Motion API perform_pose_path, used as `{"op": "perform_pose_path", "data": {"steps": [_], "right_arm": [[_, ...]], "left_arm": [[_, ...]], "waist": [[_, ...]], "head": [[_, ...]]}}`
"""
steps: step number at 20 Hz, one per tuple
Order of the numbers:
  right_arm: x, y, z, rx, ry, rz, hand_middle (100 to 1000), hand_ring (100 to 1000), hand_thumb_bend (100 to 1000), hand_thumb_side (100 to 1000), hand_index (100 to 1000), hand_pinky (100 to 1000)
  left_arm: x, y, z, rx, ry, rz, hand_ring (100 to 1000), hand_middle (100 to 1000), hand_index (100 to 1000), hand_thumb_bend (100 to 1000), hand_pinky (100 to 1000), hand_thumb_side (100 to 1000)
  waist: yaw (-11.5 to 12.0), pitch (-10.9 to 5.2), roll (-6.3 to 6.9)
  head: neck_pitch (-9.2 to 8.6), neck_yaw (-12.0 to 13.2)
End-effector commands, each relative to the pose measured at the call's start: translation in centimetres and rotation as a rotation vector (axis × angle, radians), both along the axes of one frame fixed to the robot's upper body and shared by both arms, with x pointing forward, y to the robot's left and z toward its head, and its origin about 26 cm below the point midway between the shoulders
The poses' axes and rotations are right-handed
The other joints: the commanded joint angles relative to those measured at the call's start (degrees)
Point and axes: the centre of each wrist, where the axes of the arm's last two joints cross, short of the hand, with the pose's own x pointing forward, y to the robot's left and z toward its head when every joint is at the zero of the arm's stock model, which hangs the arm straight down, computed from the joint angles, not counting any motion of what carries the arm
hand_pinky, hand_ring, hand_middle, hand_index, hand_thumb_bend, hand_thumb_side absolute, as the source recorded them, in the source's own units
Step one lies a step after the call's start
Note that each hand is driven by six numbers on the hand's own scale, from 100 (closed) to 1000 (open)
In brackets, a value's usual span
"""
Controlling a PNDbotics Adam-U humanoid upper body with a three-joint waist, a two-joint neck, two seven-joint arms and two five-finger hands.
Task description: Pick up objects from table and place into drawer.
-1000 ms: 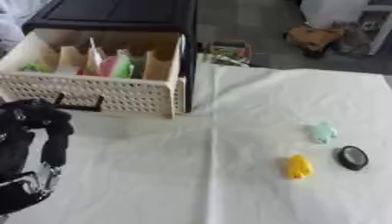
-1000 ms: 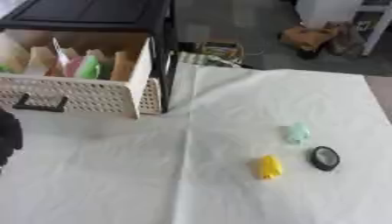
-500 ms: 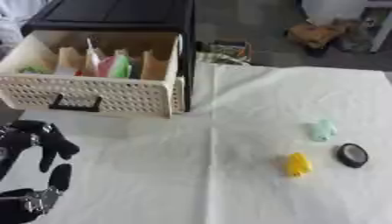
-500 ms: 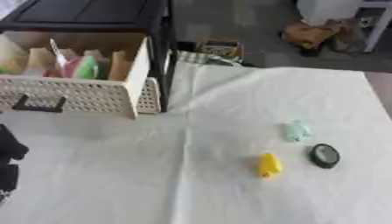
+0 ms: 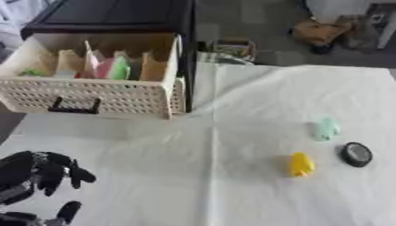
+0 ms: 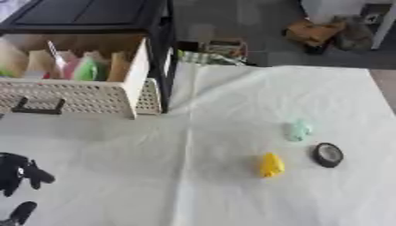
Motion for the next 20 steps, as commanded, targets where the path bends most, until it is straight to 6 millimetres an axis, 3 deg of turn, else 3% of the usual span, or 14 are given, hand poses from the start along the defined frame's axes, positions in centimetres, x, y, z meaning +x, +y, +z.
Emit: {"op": "perform_pose_path", "data": {"steps": [1,10,20], "right_arm": [[-0.4,-0.2,0.6,-0.017,-0.028,0.006,450,660,262,976,789,643],[-0.6,-0.6,-1.4,0.023,0.0,-0.006,462,701,245,1000,814,691],[-0.8,-0.9,-2.8,0.031,0.031,-0.029,457,697,255,1000,805,688]], "left_arm": [[-0.1,0.4,1.7,0.124,0.003,0.037,418,544,821,105,305,408],[0.2,0.4,3.5,0.221,-0.01,0.115,579,626,880,105,416,408],[0.5,0.1,5.6,0.296,0.0,0.192,613,628,861,105,427,408]], "waist": [[-0.14,-1.15,0.32],[-0.74,-1.08,1.08],[-1.69,-0.93,1.31]], "head": [[0.42,0.4],[0.78,1.23],[0.38,2.18]]}}
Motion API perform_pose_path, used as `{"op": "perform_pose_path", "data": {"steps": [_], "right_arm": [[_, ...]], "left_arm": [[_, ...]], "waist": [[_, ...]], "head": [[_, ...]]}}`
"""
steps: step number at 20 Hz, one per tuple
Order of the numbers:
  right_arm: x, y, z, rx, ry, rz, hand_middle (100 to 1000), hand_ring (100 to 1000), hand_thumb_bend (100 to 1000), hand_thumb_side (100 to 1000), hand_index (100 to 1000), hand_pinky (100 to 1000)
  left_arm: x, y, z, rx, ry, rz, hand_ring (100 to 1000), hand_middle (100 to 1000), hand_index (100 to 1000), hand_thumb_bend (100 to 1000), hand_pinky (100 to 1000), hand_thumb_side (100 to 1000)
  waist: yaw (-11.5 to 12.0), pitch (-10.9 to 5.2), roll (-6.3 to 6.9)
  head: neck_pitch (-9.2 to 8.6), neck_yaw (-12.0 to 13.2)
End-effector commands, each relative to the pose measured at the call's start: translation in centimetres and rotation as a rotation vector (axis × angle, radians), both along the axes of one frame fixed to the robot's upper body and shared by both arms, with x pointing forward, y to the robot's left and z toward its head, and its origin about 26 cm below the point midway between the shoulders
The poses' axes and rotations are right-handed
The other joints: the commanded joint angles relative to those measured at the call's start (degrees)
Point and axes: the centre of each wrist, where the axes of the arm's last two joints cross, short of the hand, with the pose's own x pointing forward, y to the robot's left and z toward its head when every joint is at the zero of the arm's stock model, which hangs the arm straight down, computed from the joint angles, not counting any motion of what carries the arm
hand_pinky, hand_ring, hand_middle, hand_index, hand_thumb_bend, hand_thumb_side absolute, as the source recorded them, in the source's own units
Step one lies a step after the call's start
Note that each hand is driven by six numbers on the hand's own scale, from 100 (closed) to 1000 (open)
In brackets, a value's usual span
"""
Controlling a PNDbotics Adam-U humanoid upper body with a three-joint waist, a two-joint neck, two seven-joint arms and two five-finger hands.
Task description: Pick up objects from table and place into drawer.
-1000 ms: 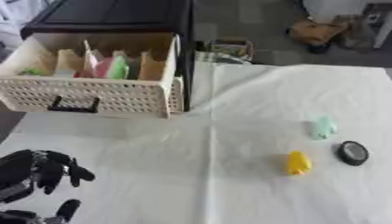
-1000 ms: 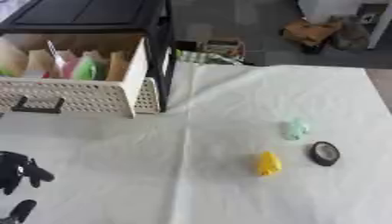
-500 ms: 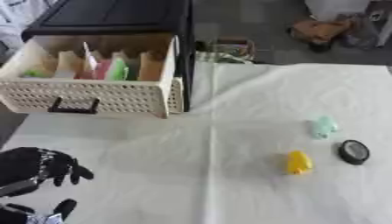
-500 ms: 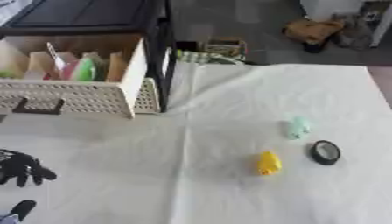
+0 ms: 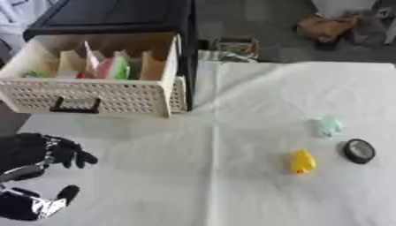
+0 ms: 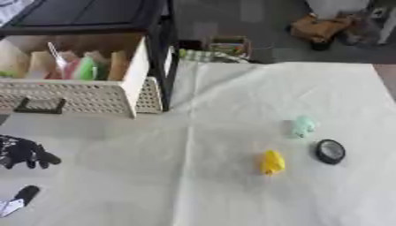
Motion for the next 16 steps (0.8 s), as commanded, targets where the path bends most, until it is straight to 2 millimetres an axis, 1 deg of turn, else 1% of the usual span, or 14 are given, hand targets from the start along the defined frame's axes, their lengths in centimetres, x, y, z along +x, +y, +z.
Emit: {"op": "perform_pose_path", "data": {"steps": [1,3,6,9,11,16], "right_arm": [[-0.4,-0.2,0.8,-0.021,-0.03,-0.01,457,697,256,1000,805,688],[-0.4,-0.2,0.7,-0.019,-0.03,-0.01,456,696,257,1000,804,687],[-0.4,-0.3,0.7,-0.013,-0.032,-0.01,455,694,254,1000,802,686],[-0.4,-0.3,0.8,-0.006,-0.036,-0.01,455,693,254,1000,800,685],[-0.4,-0.3,0.8,-0.003,-0.04,-0.01,455,692,254,1000,799,685],[-0.4,-0.3,0.8,0.0,-0.042,-0.005,454,692,254,1000,795,685]], "left_arm": [[-0.1,-0.1,1.8,0.049,-0.021,0.021,612,624,856,105,426,408],[0.0,-0.2,2.4,0.052,-0.03,0.034,608,615,840,105,396,408],[0.1,-0.5,3.0,0.055,-0.04,0.058,597,601,826,105,384,408],[0.2,-0.7,3.4,0.064,-0.036,0.076,603,607,832,105,388,408],[0.2,-0.8,3.6,0.071,-0.032,0.088,606,615,855,105,389,408],[0.4,-1.3,4.3,0.064,-0.031,0.126,604,612,863,105,385,408]], "waist": [[-0.19,-0.89,0.06],[-0.43,-0.78,0.09],[-0.71,-0.56,0.15],[-0.88,-0.35,0.15],[-0.99,-0.26,0.15],[-1.2,-0.09,0.1]], "head": [[-0.19,0.42],[-0.18,0.74],[-0.11,1.72],[-0.26,2.21],[-0.4,2.35],[-0.94,2.51]]}}
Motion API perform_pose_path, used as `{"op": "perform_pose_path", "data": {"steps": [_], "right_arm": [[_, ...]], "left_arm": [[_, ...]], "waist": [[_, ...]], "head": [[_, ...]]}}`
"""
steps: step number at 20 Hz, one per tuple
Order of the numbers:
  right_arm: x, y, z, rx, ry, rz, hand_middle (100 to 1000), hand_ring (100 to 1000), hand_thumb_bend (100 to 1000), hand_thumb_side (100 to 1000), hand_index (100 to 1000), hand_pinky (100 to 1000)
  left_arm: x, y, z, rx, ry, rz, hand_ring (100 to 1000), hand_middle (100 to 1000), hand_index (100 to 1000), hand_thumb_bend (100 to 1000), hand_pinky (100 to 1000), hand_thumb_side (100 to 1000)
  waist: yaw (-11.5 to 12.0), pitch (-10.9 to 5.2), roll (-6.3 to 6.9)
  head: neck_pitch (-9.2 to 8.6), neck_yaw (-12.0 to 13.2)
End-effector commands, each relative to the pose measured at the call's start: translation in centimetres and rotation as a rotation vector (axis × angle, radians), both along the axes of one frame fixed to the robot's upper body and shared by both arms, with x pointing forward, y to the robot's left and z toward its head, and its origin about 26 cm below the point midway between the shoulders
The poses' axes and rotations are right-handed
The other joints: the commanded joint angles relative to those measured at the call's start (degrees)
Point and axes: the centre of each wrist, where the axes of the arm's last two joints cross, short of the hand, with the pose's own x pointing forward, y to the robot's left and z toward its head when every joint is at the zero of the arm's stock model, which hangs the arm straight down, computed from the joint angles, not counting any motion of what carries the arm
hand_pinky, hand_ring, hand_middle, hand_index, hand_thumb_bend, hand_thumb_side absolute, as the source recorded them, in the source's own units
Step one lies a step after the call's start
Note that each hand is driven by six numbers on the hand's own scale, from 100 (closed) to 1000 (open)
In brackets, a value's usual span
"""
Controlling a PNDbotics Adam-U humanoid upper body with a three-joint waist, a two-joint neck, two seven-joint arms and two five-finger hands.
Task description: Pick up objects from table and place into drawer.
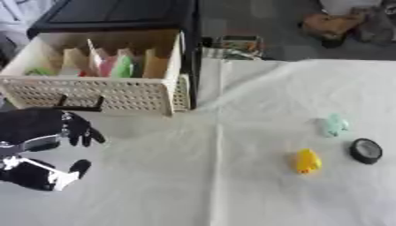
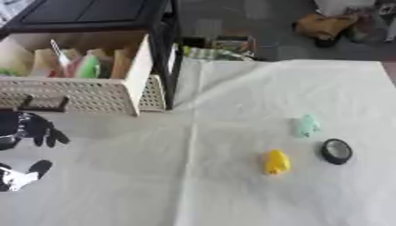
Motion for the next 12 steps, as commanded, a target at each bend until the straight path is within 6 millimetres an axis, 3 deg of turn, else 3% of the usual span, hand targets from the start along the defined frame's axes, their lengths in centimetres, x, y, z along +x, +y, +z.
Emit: {"op": "perform_pose_path", "data": {"steps": [1,12], "right_arm": [[-0.32,-0.14,1.04,-0.014,-0.035,0.002,453,692,255,1000,795,685],[-0.31,-0.13,0.99,-0.011,-0.036,0.01,446,689,257,1000,786,684]], "left_arm": [[-0.21,-0.12,1.43,0.031,-0.025,0.033,603,610,863,105,383,408],[0.03,-0.91,2.35,-0.001,-0.046,0.088,599,606,873,105,378,408]], "waist": [[-0.11,-0.9,-0.08],[-0.46,-0.28,-0.14]], "head": [[-0.71,0.18],[-1.81,0.21]]}}
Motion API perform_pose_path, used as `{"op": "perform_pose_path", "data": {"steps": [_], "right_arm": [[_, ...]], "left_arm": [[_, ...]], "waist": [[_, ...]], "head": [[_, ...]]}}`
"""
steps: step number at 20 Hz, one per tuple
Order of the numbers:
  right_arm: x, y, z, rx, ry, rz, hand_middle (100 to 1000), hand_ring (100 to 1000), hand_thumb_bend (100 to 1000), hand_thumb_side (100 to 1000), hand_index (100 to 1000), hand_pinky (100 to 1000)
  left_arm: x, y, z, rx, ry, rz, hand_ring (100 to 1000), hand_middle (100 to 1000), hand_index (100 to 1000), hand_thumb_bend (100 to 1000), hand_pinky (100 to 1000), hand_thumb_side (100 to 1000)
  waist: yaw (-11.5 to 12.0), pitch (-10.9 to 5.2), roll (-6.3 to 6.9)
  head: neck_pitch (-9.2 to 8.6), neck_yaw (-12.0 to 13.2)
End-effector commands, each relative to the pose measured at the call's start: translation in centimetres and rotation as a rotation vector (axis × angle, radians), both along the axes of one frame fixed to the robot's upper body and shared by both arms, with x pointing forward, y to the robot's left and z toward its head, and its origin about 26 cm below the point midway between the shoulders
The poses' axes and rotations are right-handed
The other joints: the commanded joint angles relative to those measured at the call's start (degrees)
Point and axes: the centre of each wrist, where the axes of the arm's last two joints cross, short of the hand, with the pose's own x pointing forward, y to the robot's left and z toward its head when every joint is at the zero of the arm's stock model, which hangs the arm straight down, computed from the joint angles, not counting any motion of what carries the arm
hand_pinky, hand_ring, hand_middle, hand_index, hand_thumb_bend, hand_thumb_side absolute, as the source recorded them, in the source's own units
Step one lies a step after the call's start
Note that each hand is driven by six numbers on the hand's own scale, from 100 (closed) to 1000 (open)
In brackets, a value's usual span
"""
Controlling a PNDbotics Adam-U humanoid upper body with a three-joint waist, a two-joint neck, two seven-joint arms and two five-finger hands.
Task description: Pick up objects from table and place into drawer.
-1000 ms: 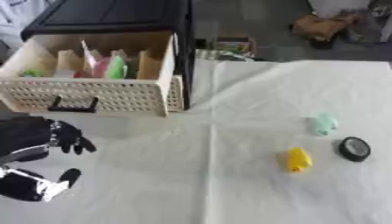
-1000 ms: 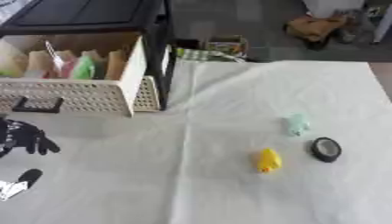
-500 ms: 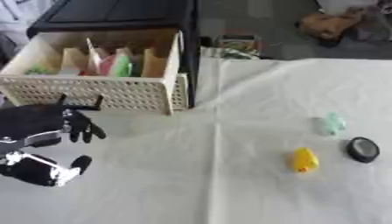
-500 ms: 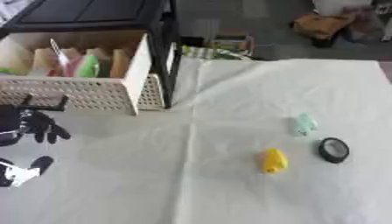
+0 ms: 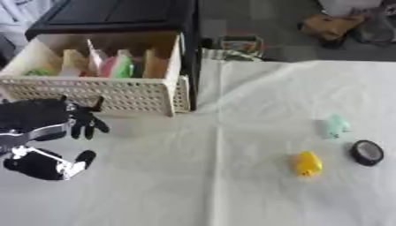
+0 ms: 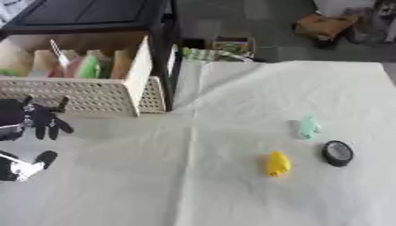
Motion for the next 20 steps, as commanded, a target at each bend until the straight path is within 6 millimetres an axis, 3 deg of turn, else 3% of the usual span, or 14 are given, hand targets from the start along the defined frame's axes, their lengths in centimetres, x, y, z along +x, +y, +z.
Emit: {"op": "perform_pose_path", "data": {"steps": [1,9,20], "right_arm": [[-0.3,-0.1,1.0,-0.01,-0.032,0.005,445,689,257,1000,786,684],[-0.3,-0.1,0.9,-0.005,-0.032,0.004,442,688,261,1000,782,684],[-0.3,-0.1,0.8,-0.008,-0.026,0.004,437,688,263,1000,776,685]], "left_arm": [[-0.2,-0.1,1.1,0.017,-0.04,0.019,604,611,883,105,380,408],[-0.1,-0.5,1.4,0.014,-0.05,0.043,629,643,922,105,367,408],[0.0,-0.9,2.5,-0.028,-0.09,0.099,581,584,860,105,316,408]], "waist": [[-0.13,-0.72,-0.02],[-0.47,-0.22,0.03],[-0.69,0.08,0.23]], "head": [[-0.94,0.18],[-1.76,0.16],[-2.01,0.14]]}}
